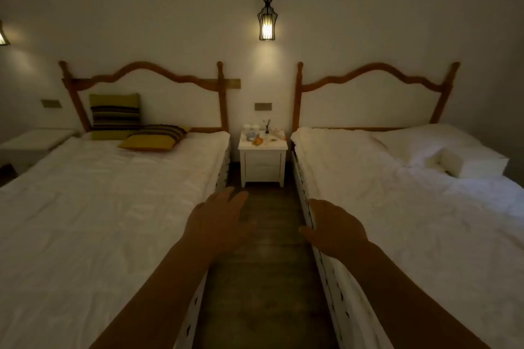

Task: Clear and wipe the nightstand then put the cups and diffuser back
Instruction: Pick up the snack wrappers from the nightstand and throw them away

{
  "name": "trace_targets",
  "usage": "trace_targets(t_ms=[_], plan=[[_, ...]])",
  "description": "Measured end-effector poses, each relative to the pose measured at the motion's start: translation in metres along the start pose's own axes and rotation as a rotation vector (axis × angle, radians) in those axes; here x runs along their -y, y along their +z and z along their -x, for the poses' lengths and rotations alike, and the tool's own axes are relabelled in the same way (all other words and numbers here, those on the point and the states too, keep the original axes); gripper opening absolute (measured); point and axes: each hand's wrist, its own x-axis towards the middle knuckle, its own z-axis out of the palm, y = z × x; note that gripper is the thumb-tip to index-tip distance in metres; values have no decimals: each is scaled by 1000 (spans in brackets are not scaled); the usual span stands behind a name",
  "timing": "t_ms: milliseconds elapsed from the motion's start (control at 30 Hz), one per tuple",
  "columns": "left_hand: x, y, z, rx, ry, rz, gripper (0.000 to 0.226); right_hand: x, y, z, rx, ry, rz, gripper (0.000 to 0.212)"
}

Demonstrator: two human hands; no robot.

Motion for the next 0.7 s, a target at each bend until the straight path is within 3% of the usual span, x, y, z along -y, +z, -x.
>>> trace_targets(t_ms=[300,700], plan=[[46,15,-95,0,31,18,79,27,6,-107,-10,8,55,80],[38,44,-292,51,-15,-12,79,-29,5,-306,63,-39,66,82]])
